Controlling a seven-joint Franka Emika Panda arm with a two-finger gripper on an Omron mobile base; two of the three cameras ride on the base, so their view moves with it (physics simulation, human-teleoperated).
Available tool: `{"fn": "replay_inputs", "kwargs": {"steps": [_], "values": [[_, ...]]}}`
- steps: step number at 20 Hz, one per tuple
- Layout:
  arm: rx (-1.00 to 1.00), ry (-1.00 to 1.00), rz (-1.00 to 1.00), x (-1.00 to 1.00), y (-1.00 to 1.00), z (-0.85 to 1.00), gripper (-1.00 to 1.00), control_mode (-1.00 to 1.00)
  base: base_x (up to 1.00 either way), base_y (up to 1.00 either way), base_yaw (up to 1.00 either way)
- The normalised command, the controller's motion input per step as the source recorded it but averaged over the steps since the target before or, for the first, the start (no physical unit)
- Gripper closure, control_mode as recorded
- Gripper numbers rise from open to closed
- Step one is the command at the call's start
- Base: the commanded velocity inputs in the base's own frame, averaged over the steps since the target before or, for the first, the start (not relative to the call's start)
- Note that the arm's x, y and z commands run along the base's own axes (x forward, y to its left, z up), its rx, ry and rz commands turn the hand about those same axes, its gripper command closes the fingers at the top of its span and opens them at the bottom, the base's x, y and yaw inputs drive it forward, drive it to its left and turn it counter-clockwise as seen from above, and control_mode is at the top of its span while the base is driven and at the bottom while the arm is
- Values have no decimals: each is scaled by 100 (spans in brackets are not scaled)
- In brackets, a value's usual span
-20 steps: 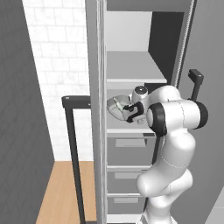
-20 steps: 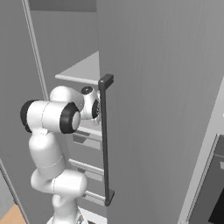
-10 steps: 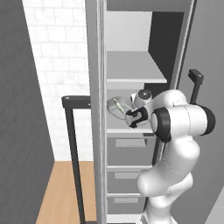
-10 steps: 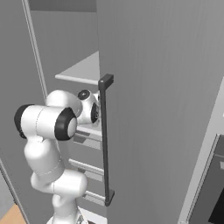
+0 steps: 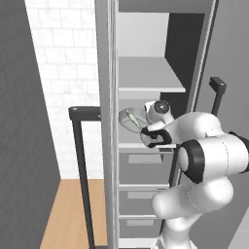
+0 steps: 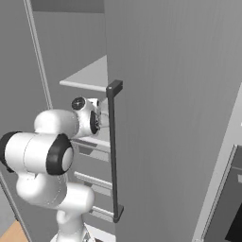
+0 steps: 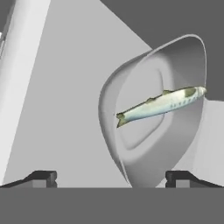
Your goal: Take the meat container that has the fish and place it on the second highest rack of the freezer. Then take the vegetable container that has the carrot and lemon wedge and place it on the highest rack of the freezer.
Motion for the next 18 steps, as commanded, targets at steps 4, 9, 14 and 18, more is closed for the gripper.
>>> {"fn": "replay_inputs", "kwargs": {"steps": [4, 9, 14, 18], "values": [[1, 0, 0, -72, 0, 34, -100, -100, 0, 0, 0], [1, 0, 0, -60, 0, 70, -100, -100, 0, 0, 0], [0, 1, 0, -59, 0, 75, -100, -100, 0, 0, 0], [0, 3, 0, -76, 0, 41, -100, -100, 0, 0, 0]]}}
